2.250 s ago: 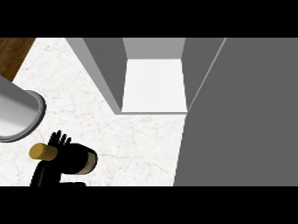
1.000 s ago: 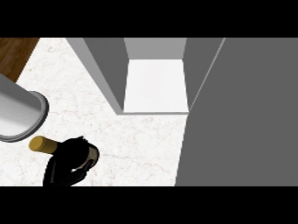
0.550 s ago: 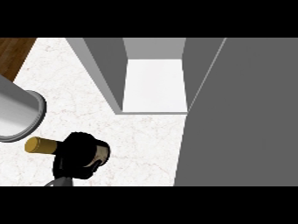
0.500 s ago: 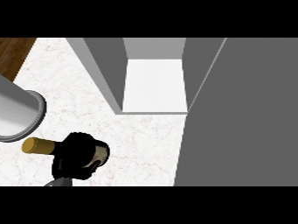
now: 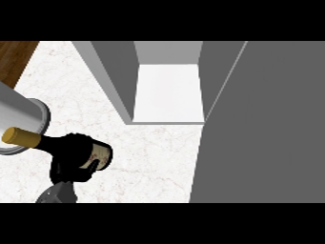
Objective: Pick up the wine, place it into the cabinet and close the cabinet
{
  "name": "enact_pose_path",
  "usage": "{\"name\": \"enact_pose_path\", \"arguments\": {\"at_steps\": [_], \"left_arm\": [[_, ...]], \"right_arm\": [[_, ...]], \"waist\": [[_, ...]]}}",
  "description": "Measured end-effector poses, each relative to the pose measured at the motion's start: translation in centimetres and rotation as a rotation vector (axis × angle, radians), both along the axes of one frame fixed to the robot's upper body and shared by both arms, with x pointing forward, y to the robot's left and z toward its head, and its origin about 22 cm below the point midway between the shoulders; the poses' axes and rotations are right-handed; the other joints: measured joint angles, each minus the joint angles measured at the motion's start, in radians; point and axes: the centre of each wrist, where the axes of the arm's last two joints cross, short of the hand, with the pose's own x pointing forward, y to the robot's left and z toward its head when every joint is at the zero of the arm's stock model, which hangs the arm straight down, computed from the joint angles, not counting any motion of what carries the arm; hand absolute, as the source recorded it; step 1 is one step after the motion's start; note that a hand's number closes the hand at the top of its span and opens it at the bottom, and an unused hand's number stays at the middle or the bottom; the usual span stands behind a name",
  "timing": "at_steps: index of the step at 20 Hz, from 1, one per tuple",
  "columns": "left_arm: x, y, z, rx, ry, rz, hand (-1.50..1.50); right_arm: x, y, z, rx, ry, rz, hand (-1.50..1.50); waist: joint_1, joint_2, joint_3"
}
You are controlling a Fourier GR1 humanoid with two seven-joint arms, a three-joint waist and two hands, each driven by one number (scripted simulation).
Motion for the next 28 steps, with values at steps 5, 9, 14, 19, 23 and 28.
{"name": "enact_pose_path", "arguments": {"at_steps": [5,9,14,19,23,28], "left_arm": [[0.7,-0.5,0.7,-0.029,-0.024,-0.028,1.50],[0.9,-1.7,1.8,-0.018,-0.040,-0.083,1.50],[1.2,-4.5,3.3,0.004,-0.068,-0.149,1.50],[0.0,-8.0,5.3,0.007,-0.061,-0.182,1.50],[-0.4,-10.5,7.1,0.005,-0.053,-0.191,1.50],[-0.7,-13.2,8.3,-0.019,-0.019,-0.192,1.50]], "right_arm": [[-0.2,0.1,-0.5,0.007,-0.006,0.013,-1.50],[0.0,0.2,-0.2,0.005,-0.003,0.015,-1.50],[0.2,-0.1,0.3,0.001,-0.002,0.002,-1.50],[0.1,-0.2,0.0,0.000,0.004,0.007,-1.50],[0.1,-0.5,-0.1,-0.009,0.001,-0.001,-1.50],[0.3,-1.0,-0.3,-0.015,0.001,-0.009,-1.50]], "waist": [[0.001,0.000,0.000],[0.004,-0.001,0.000],[0.006,-0.002,0.000],[0.004,-0.003,0.000],[0.003,-0.002,0.000],[0.001,-0.001,0.000]]}}
